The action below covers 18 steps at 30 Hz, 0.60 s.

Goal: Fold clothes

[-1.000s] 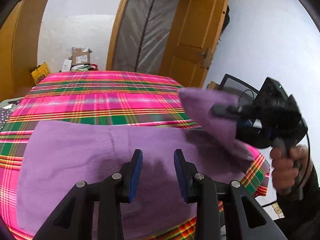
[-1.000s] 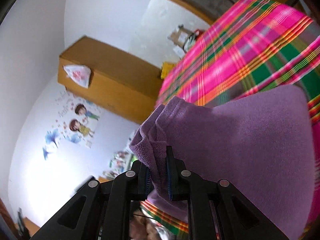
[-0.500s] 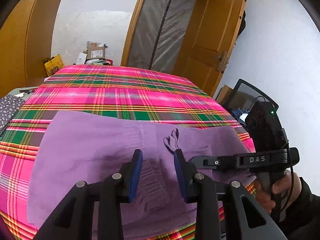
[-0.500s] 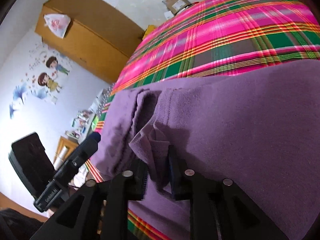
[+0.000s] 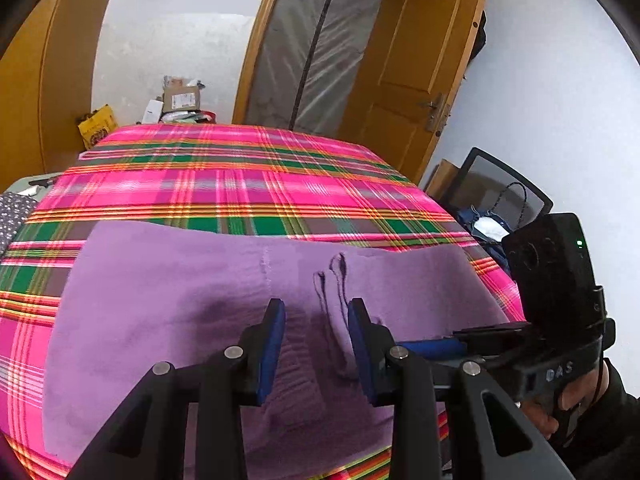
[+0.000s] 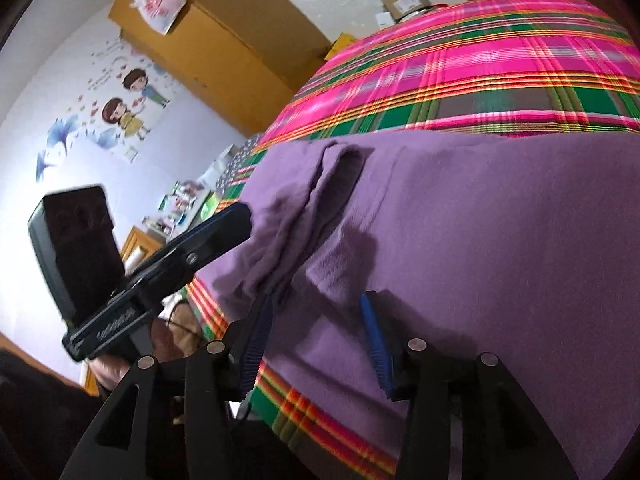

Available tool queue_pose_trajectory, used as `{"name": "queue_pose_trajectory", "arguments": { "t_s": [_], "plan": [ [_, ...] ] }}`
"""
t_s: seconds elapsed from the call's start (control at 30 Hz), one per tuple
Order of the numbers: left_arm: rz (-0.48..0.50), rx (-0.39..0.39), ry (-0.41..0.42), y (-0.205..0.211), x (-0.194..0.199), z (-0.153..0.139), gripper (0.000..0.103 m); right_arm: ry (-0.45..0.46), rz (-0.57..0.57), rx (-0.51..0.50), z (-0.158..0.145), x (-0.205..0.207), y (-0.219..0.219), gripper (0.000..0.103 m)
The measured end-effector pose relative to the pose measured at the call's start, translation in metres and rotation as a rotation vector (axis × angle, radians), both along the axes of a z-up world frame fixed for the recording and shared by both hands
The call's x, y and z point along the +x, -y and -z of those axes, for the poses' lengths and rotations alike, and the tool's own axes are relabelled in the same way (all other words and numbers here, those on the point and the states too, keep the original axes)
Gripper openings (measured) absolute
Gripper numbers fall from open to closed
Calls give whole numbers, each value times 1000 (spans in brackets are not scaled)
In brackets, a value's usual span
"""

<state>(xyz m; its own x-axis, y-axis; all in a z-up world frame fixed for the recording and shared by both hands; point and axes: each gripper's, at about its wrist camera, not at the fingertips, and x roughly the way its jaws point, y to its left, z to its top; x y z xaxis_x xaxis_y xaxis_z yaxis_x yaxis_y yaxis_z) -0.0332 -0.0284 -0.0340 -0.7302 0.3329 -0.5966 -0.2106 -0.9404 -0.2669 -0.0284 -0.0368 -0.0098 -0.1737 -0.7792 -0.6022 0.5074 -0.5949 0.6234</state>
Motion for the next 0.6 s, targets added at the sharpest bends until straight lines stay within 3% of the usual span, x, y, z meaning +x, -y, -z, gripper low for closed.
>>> {"name": "queue_pose_trajectory", "arguments": {
  "t_s": [0.23,0.37,0.4,0.43,0.47,0.6],
  "plan": [
    [108,-36,13,-33,-9,5,33,-35,41,34,-10,11,-34,48],
    [114,-81,51,-44,-19,19,33,-61,87,55,-18,17,-59,48],
    [112,-89,59,-45,-20,22,27,-67,101,59,-20,18,-65,48],
    [110,-101,60,-47,-21,24,13,-71,123,58,-21,18,-69,48],
    [108,-112,55,-48,-21,25,8,-75,145,57,-22,17,-74,48],
    [106,-136,26,-49,-14,25,2,-90,232,53,-28,14,-92,48]
  ]
}}
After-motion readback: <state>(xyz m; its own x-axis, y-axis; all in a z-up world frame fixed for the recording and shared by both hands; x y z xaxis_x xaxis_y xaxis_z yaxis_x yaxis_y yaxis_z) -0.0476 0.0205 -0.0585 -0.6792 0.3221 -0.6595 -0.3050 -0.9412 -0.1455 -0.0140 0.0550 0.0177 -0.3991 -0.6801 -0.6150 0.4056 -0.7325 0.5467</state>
